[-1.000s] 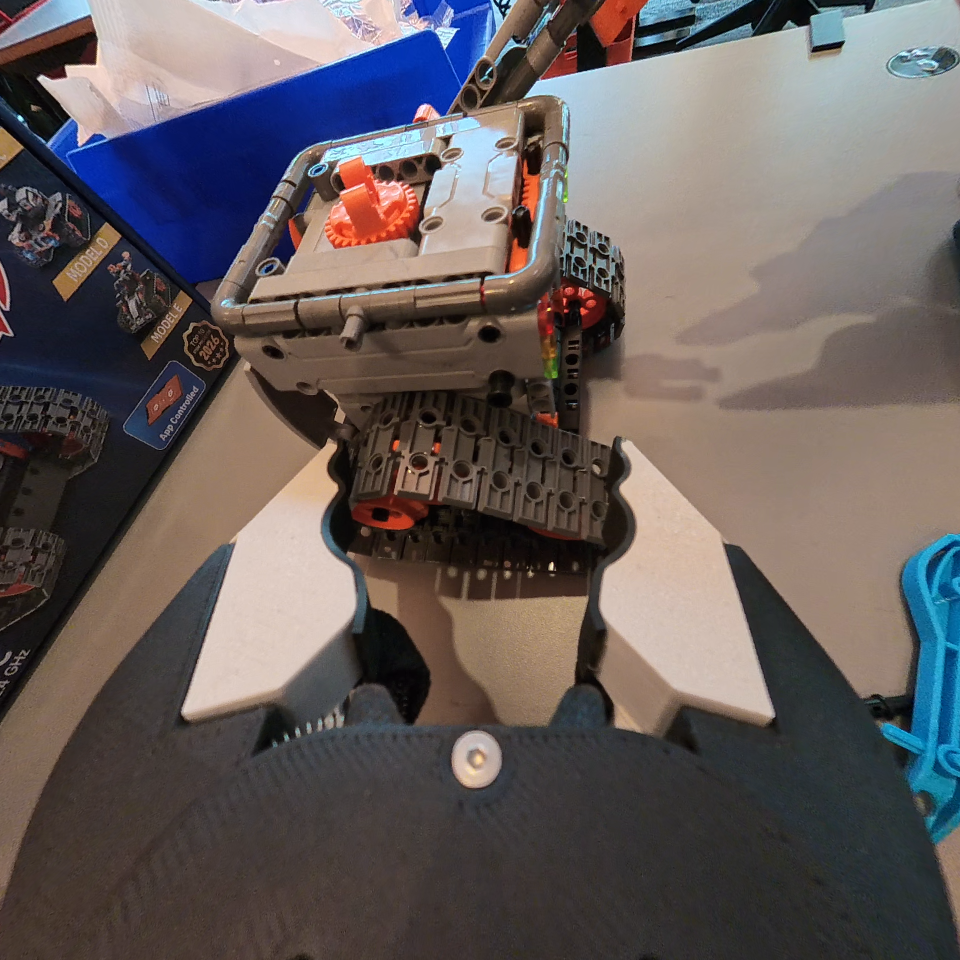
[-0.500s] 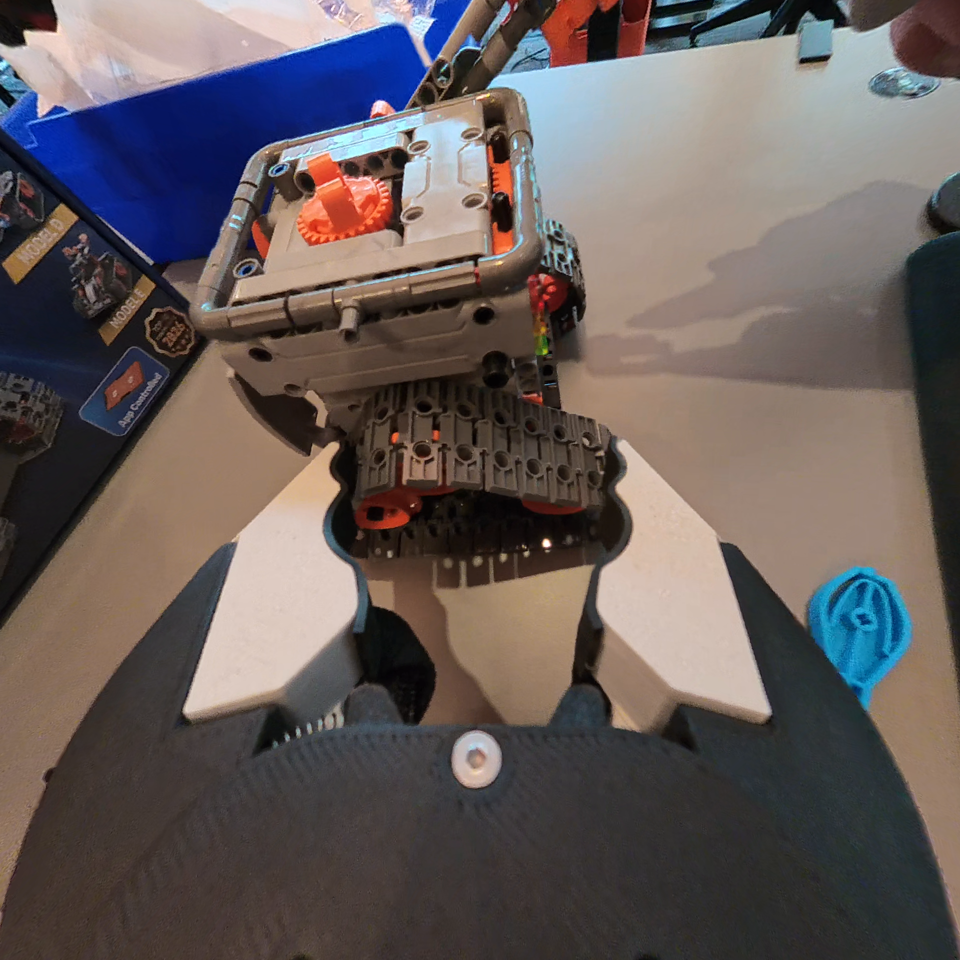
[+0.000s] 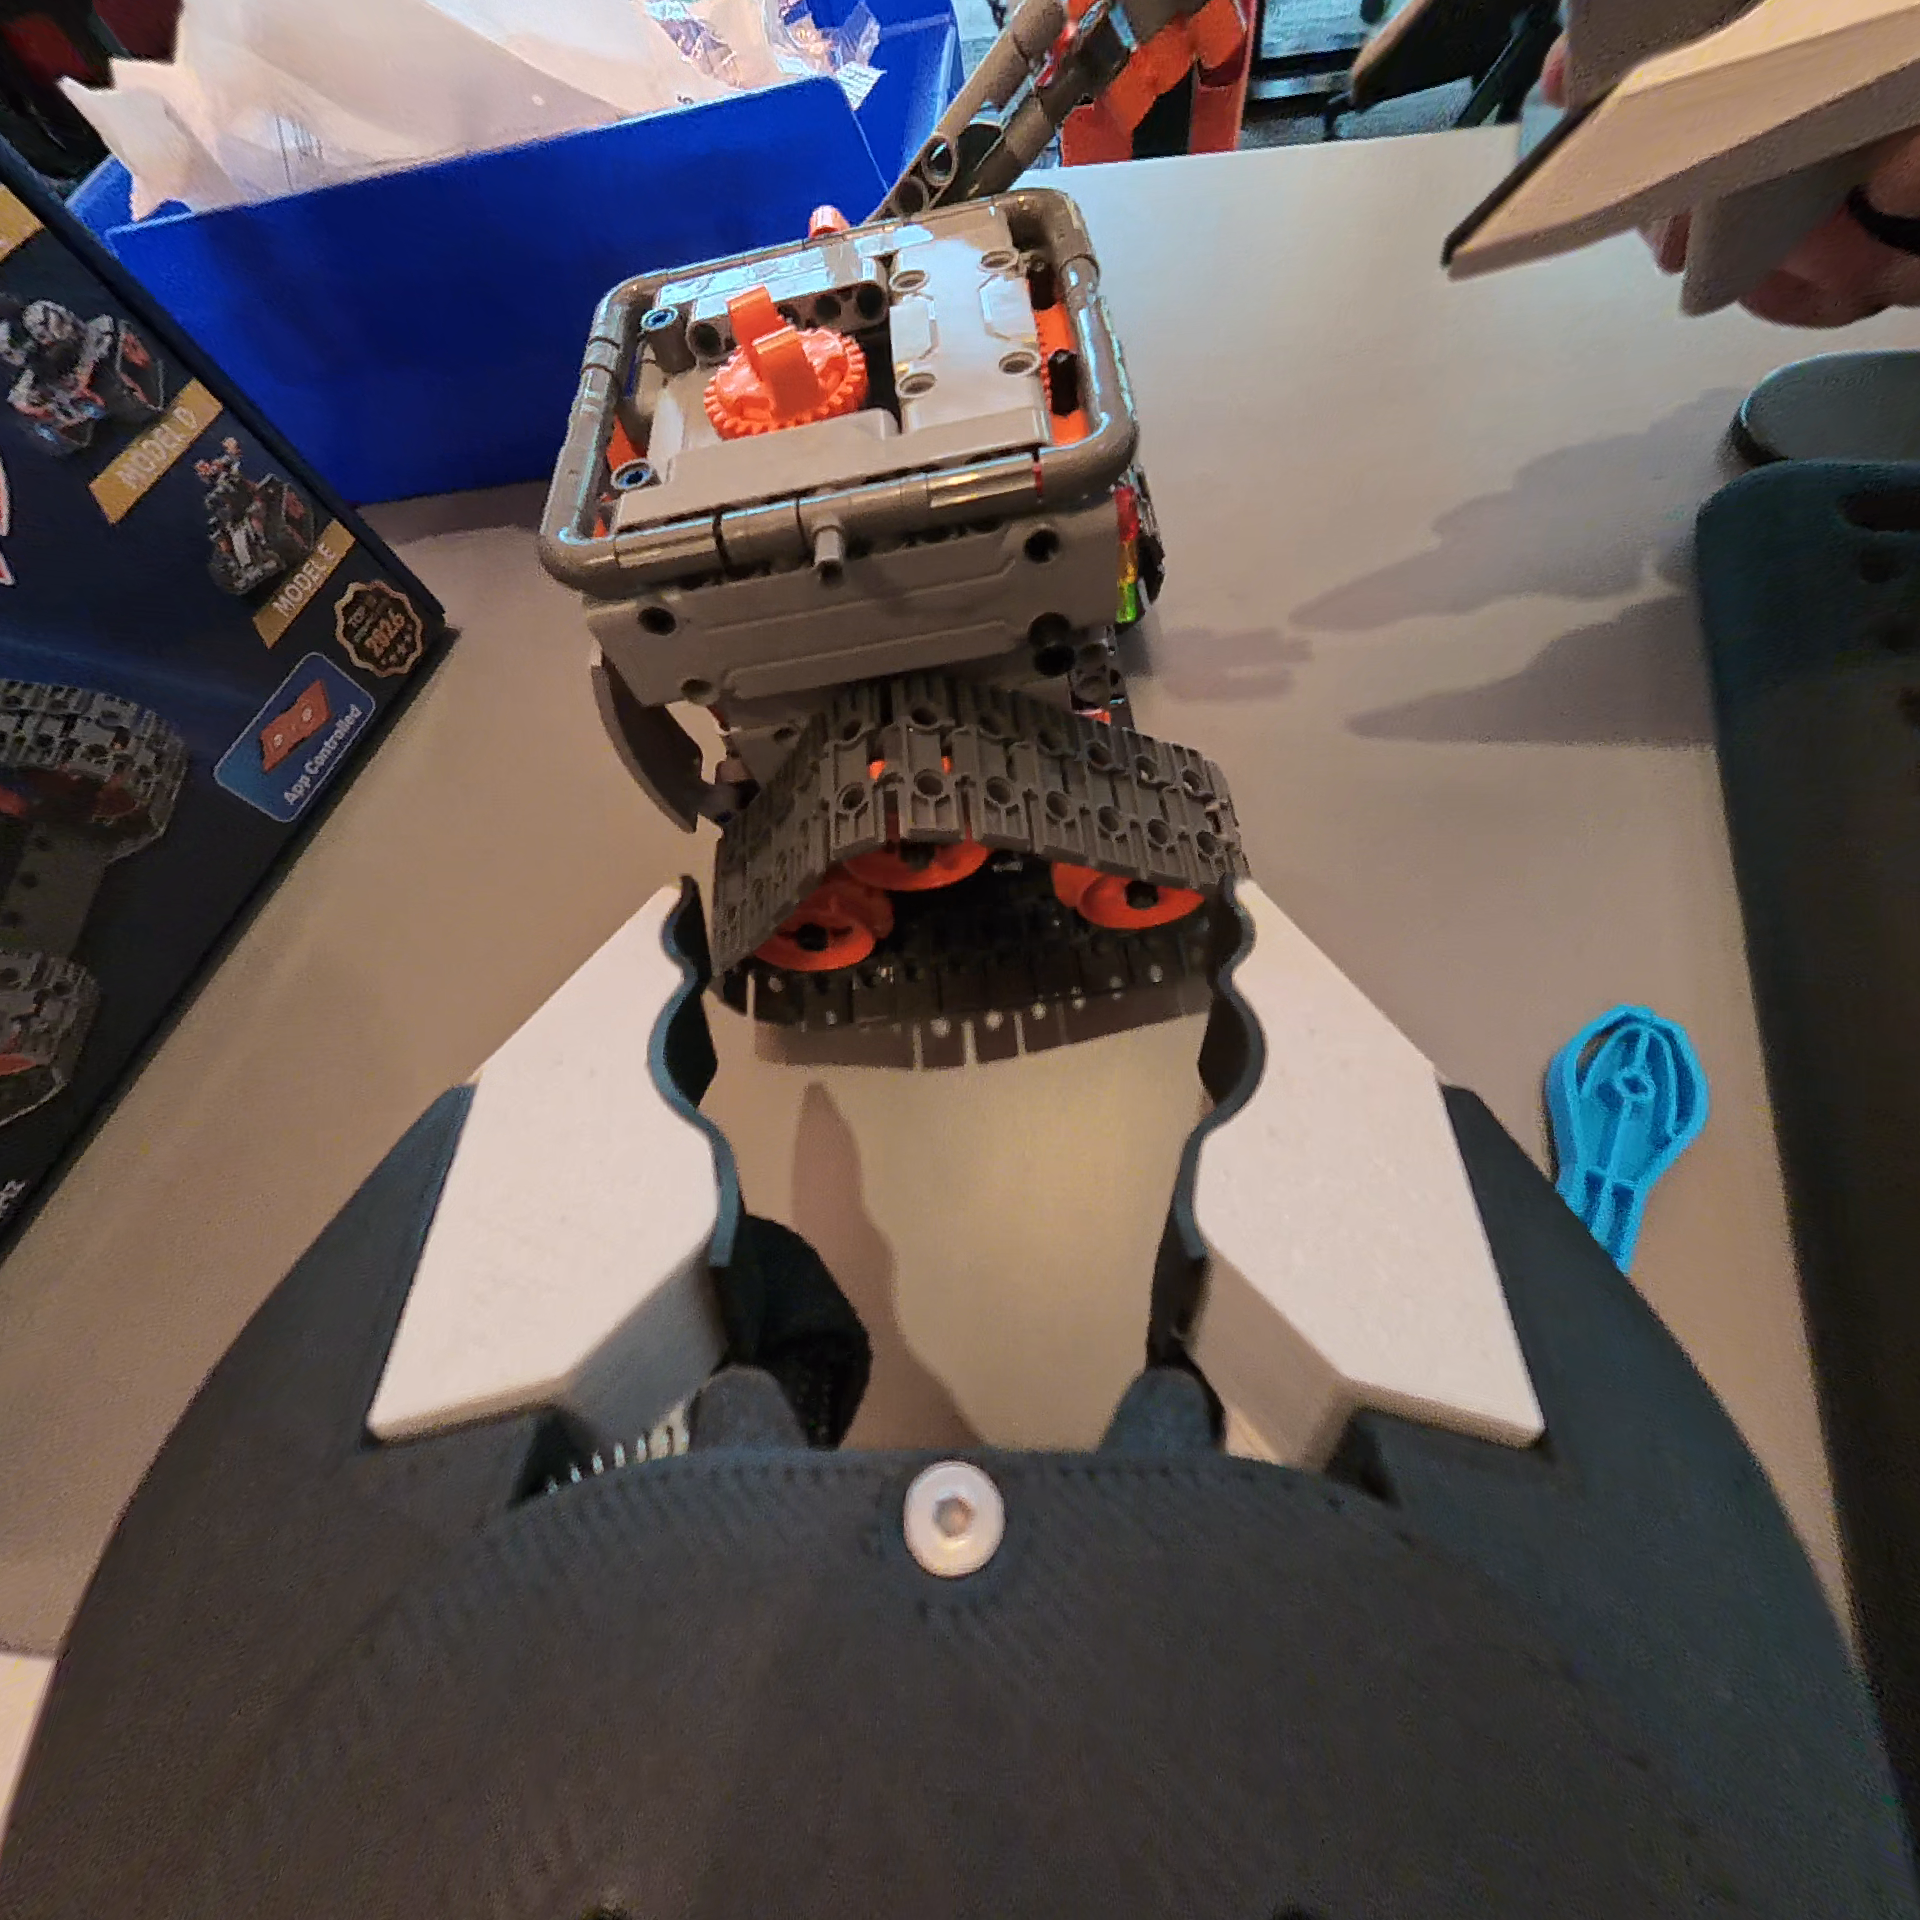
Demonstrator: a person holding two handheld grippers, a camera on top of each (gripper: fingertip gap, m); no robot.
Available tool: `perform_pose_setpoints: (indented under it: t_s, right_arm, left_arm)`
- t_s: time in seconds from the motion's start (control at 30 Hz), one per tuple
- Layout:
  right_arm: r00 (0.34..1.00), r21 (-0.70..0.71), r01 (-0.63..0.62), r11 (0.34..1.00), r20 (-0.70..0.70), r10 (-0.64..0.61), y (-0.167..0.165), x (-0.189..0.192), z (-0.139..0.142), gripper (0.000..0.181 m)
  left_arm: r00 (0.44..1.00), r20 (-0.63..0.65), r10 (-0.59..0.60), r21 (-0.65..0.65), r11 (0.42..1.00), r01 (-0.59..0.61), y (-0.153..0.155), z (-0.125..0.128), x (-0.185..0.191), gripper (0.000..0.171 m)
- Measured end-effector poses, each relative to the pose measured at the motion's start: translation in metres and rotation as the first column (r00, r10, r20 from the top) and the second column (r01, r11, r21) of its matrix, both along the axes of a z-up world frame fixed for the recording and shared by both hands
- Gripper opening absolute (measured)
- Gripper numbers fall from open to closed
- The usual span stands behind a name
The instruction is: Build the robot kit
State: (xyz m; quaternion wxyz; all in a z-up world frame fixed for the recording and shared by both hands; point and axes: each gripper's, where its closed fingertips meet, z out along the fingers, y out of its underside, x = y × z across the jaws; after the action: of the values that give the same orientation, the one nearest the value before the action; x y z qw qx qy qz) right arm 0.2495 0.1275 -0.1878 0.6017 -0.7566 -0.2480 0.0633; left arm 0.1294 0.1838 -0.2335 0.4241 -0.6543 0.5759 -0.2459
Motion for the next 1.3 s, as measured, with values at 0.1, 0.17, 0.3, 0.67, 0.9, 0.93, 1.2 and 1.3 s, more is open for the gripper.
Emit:
perform_pose_setpoints:
  t_s: [0.1, 0.17, 0.3, 0.67, 0.9, 0.93, 1.2, 1.3]
  right_arm:
    - [0.999, -0.013, -0.033, 0.999, -0.011, 0.033, -0.002, -0.016, -0.011, 0.038]
    - [0.999, -0.028, -0.038, 0.999, 0.01, 0.039, -0.003, -0.023, -0.022, 0.04]
    - [0.994, -0.025, -0.032, 0.999, 0.104, 0.034, -0.003, -0.031, -0.034, 0.045]
    - [0.993, -0.153, 0.0, 0.988, 0.114, 0.018, 0.022, -0.077, -0.045, 0.104]
    - [0.986, -0.211, 0.023, 0.977, 0.166, 0.013, 0.041, -0.094, -0.061, 0.061]
    - [0.985, -0.211, 0.009, 0.977, 0.171, 0.028, 0.041, -0.094, -0.061, 0.06]
    - [0.953, -0.273, -0.225, 0.935, 0.14, 0.27, 0.03, -0.08, -0.062, 0.048]
    - [0.92, -0.298, -0.319, 0.9, 0.132, 0.37, 0.023, -0.076, -0.063, 0.046]
  left_arm:
    - [1.0, -0.012, 0.0, 0.043, 0.999, 0.0, -0.006, 0.006, -0.008, 0.09]
    - [0.999, -0.034, 0.005, 0.071, 0.997, -0.002, -0.014, 0.005, -0.016, 0.086]
    - [0.993, -0.109, 0.045, 0.18, 0.983, -0.025, -0.023, -0.008, -0.044, 0.083]
    - [0.985, -0.162, 0.066, 0.204, 0.978, -0.032, -0.023, -0.021, -0.067, 0.079]
    - [0.985, -0.164, 0.048, 0.21, 0.978, -0.012, -0.03, -0.022, -0.063, 0.078]
    - [0.985, -0.166, 0.045, 0.213, 0.977, -0.009, -0.031, -0.022, -0.063, 0.078]
    - [0.986, -0.157, 0.047, 0.213, 0.977, -0.013, -0.03, -0.02, -0.063, 0.079]
    - [0.986, -0.163, 0.042, 0.212, 0.977, -0.006, -0.031, -0.021, -0.061, 0.08]
